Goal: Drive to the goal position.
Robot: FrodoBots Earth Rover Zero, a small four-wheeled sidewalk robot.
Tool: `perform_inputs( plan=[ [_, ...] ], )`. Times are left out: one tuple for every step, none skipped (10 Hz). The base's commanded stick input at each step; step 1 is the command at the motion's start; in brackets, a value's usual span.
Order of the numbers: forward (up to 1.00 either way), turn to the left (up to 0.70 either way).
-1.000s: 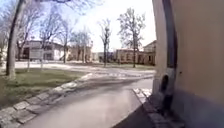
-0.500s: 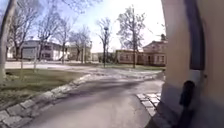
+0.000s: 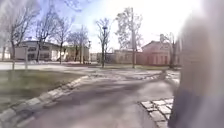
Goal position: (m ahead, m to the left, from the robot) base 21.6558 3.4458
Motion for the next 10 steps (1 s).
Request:
perform_inputs(
  plan=[
    [0.85, -0.24],
    [0.85, -0.34],
    [0.85, -0.34],
    [0.85, -0.34],
    [0.85, -0.34],
    [0.85, -0.34],
    [0.85, -0.34],
    [0.85, -0.34],
    [0.85, -0.34],
    [0.85, -0.34]
  ],
)
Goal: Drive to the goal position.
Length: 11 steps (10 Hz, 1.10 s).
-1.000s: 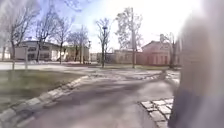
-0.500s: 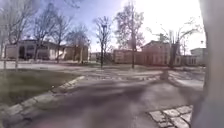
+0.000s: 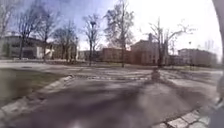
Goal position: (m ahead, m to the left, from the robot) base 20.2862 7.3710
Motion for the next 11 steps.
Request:
perform_inputs(
  plan=[
    [0.85, -0.34],
    [0.85, -0.34],
    [0.85, -0.34],
    [0.85, -0.34],
    [0.85, -0.34],
    [0.85, -0.34],
    [0.85, -0.34],
    [0.85, -0.14],
    [0.85, 0.0],
    [0.85, 0.0],
    [0.85, 0.0]
  ],
)
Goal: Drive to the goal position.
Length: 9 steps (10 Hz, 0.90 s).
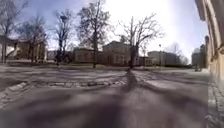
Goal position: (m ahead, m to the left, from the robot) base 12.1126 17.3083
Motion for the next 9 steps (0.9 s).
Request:
perform_inputs(
  plan=[
    [0.85, 0.0],
    [0.85, 0.0],
    [0.39, 0.0],
    [0.0, 0.0],
    [0.0, 0.0],
    [0.0, 0.0],
    [0.0, 0.0],
    [0.0, 0.0],
    [0.0, 0.0]
  ],
)
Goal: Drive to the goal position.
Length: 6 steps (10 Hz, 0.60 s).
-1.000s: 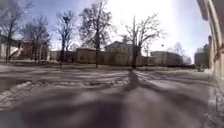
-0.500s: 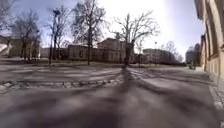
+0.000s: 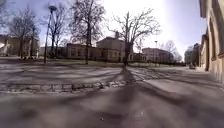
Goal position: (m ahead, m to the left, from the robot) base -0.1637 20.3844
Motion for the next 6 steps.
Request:
perform_inputs(
  plan=[
    [0.0, 0.0],
    [0.0, 0.0],
    [0.0, 0.0],
    [0.0, 0.48],
    [0.0, 0.85],
    [0.0, 0.85]
  ],
)
